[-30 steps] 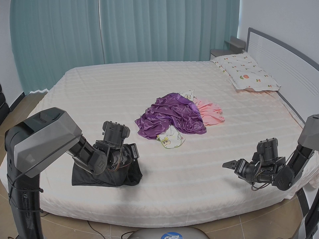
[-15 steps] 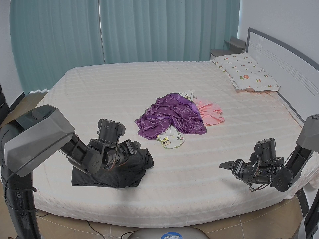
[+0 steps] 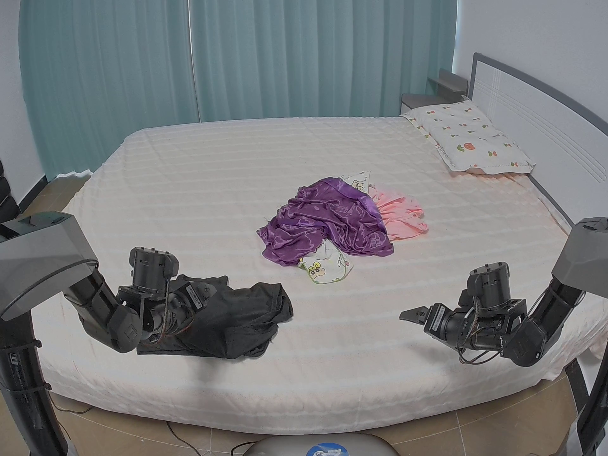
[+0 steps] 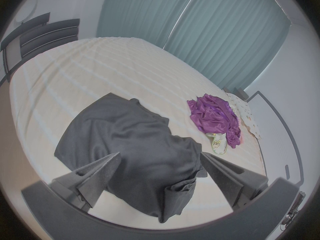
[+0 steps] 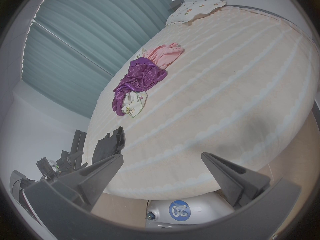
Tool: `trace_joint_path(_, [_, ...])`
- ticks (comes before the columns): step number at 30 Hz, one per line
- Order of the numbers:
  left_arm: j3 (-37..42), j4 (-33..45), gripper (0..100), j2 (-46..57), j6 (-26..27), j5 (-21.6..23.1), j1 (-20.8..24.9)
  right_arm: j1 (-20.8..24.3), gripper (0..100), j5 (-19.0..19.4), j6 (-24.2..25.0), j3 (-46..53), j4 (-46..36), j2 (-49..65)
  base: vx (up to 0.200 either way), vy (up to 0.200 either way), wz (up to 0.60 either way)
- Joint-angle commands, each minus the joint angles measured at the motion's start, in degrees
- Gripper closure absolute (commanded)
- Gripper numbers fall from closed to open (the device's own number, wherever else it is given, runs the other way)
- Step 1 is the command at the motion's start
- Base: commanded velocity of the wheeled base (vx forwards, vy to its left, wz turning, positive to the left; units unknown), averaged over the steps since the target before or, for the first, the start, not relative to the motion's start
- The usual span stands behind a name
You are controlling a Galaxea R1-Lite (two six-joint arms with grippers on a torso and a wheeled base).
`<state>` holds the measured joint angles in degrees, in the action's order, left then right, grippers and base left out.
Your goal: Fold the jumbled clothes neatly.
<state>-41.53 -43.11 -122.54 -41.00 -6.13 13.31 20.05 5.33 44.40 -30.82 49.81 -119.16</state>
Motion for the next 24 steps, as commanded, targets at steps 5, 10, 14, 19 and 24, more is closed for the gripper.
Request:
trace_joint_path(5, [3.04, -1.89, 0, 0.02, -4.00, 2.88, -3.56, 1.22, 0, -0.23, -0.10, -2.32, -0.77, -1.77, 0.000, 0.200, 0.00])
trace_joint_path(10, [2.95, -1.98, 0, -0.42, -4.97, 4.29, -4.87, 1.83, 0, -0.32, -0.10, -3.72, -0.86, -2.39, 0.000, 0.200, 0.00])
trace_joint_path(14, [2.86, -3.39, 0, -1.56, -6.46, 4.37, -6.02, 2.80, 0, -0.32, -0.10, -4.69, -0.94, -3.09, 0.000, 0.200, 0.00])
trace_joint_path(19, [2.95, -4.62, 0, -2.62, -6.55, 4.46, -7.16, 3.41, 0, -0.84, -0.10, -5.83, -1.03, -3.97, 0.000, 0.200, 0.00])
trace_joint_path(24, [3.04, -4.62, 0, -2.88, -6.64, 7.01, -9.36, 4.03, 0, -1.11, -0.10, -6.71, -2.70, -3.80, 0.000, 0.200, 0.00])
